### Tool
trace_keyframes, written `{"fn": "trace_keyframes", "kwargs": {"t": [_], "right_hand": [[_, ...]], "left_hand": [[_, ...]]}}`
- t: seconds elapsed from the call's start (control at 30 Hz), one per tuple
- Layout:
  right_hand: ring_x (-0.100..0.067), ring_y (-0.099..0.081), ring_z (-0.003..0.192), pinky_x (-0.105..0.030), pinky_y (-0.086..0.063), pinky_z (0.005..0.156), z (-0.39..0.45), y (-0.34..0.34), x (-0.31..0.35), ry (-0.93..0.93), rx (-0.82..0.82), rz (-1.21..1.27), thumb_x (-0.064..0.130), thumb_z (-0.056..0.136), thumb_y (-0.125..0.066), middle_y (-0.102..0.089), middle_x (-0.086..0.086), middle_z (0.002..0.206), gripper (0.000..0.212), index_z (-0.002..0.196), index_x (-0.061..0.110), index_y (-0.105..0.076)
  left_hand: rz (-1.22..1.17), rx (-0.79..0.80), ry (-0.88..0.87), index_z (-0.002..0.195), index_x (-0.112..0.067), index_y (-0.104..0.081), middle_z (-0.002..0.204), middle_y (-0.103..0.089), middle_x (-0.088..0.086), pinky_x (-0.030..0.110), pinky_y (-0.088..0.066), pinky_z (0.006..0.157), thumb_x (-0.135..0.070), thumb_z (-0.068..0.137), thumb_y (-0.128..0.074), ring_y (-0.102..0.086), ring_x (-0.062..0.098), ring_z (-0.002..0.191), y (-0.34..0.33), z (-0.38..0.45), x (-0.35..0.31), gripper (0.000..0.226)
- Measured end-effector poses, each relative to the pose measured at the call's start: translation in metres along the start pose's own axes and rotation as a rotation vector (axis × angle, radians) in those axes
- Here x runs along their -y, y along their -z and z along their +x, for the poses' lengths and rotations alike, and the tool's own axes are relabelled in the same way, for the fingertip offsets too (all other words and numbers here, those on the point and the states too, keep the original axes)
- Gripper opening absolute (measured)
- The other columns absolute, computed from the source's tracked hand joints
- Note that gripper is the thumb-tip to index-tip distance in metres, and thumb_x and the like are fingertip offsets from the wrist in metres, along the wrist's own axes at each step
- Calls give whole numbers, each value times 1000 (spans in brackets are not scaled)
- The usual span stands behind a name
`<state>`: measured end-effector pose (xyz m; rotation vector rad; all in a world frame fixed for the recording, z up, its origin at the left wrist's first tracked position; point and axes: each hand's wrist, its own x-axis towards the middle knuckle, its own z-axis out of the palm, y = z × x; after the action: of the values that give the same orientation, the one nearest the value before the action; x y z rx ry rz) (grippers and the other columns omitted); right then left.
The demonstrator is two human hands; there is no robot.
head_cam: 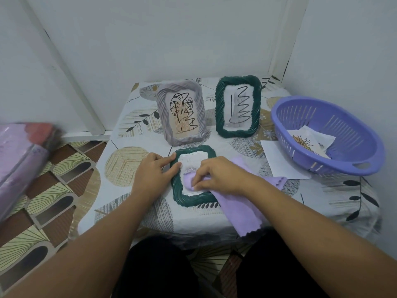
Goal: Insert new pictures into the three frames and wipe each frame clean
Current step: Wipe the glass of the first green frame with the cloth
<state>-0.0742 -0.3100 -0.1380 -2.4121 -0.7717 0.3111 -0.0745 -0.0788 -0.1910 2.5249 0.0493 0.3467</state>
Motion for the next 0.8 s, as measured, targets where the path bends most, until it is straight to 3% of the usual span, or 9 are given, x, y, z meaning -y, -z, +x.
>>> {"fn": "trace_keyframes", "kwargs": {"t": [0.07, 0.2, 0.37, 0.53, 0.67, 0.73, 0.8], "right_hand": [[-6, -58, 88, -32, -49, 85, -1, 2, -3, 7, -10, 9, 36, 85, -81, -66, 9, 89, 9, 92, 32, -82], [-10, -58, 90, -40, -50, 86, 8, -7, -3, -32, -199, -29, 39, 87, -78, -66, 8, 93, 11, 94, 32, -81], [-3, -58, 87, -37, -50, 86, -5, -6, -6, 12, -63, 53, 40, 85, -79, -65, 10, 90, 10, 93, 33, -81], [-11, -61, 88, -41, -52, 84, 2, -10, -11, -16, -208, 11, 38, 88, -78, -66, 6, 93, 12, 97, 31, -81], [-9, -62, 104, -35, -49, 93, -12, -8, -7, 13, -67, 74, 40, 87, -78, -67, 11, 96, 9, 94, 34, -80], [-9, -62, 98, -38, -50, 91, -8, -4, -9, 6, -50, 69, 40, 86, -79, -66, 11, 94, 10, 94, 35, -81], [-10, -58, 90, -40, -50, 87, 2, -1, -13, -20, -134, -7, 38, 88, -77, -65, 6, 95, 12, 98, 31, -81]], "left_hand": [[-2, -3, -4, 128, -42, -68, 98, -53, -8, 38, -46, 88, -59, 91, -63, -52, 16, 99, -1, 1, 1, 41], [-4, -9, -10, 128, -40, -70, 97, -53, -6, 40, -49, 88, -59, 90, -64, -54, 17, 98, -2, 2, 3, 42], [-3, -6, -2, 128, -41, -69, 98, -54, -6, 39, -48, 87, -58, 90, -64, -53, 15, 98, -1, 1, 1, 42], [-6, -13, 1, 128, -41, -69, 97, -53, -7, 38, -48, 85, -57, 90, -65, -52, 15, 97, -1, 0, -1, 41], [-6, -10, 0, 128, -41, -69, 96, -53, -8, 39, -48, 85, -58, 90, -65, -52, 15, 96, 0, 0, 1, 42], [2, -6, 2, 129, -41, -69, 96, -52, -8, 38, -48, 85, -58, 90, -64, -52, 14, 97, 0, 0, 0, 42], [2, -3, 6, 129, -41, -68, 97, -52, -9, 38, -48, 85, -59, 91, -64, -51, 14, 97, 0, 0, 0, 42]]}}
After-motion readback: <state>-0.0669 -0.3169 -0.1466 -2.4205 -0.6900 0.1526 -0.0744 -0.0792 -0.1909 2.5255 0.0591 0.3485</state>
